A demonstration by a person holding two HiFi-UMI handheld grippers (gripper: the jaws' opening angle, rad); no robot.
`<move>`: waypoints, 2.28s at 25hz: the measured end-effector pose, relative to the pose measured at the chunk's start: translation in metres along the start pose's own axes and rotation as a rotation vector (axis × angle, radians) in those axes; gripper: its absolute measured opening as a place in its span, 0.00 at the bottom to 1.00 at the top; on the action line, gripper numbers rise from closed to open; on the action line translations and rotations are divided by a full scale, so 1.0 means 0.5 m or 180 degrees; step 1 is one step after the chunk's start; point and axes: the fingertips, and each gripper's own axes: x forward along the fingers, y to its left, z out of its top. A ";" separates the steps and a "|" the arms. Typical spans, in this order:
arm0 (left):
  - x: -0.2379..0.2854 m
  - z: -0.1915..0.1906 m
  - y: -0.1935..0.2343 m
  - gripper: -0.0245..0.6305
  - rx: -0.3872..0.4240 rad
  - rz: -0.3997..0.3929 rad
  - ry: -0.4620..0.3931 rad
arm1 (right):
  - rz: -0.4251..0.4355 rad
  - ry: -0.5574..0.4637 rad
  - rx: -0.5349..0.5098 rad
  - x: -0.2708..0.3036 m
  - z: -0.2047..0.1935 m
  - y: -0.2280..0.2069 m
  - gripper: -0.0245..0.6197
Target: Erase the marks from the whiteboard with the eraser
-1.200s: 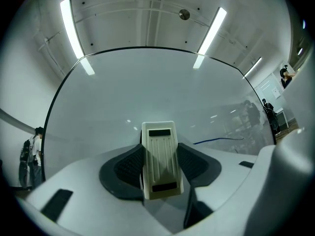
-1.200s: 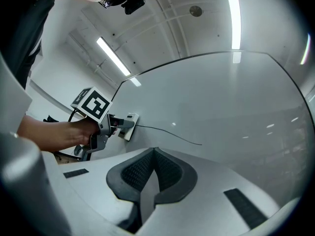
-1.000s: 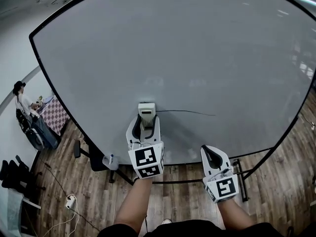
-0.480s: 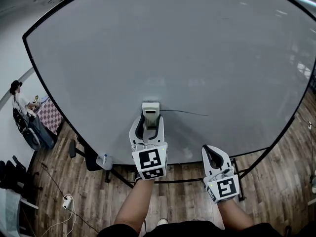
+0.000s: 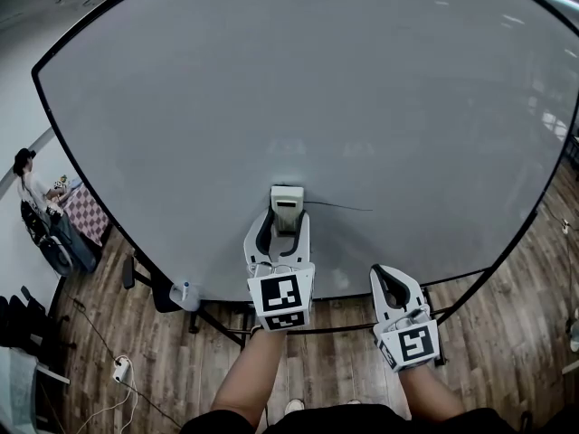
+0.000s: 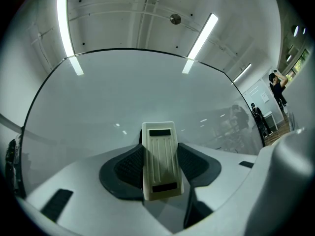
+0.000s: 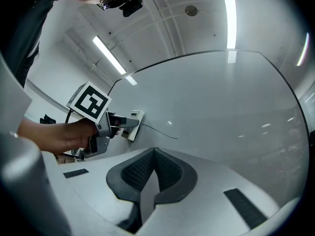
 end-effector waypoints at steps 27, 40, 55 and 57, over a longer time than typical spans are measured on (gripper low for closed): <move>0.060 -0.048 -0.288 0.40 0.0271 -0.0704 0.0010 | -0.0449 0.0126 -0.0075 -0.097 -0.011 -0.151 0.07; 0.060 -0.112 -0.411 0.40 0.0691 -0.1174 0.0211 | -0.0711 0.0090 -0.0056 -0.164 0.012 -0.181 0.07; -0.096 -0.021 -0.276 0.40 0.0149 -0.1054 -0.0142 | -0.0628 0.0056 -0.0009 -0.166 0.024 -0.084 0.07; -0.119 0.004 -0.238 0.40 0.0105 -0.1003 -0.0230 | -0.0561 0.0022 -0.0008 -0.154 0.035 -0.060 0.07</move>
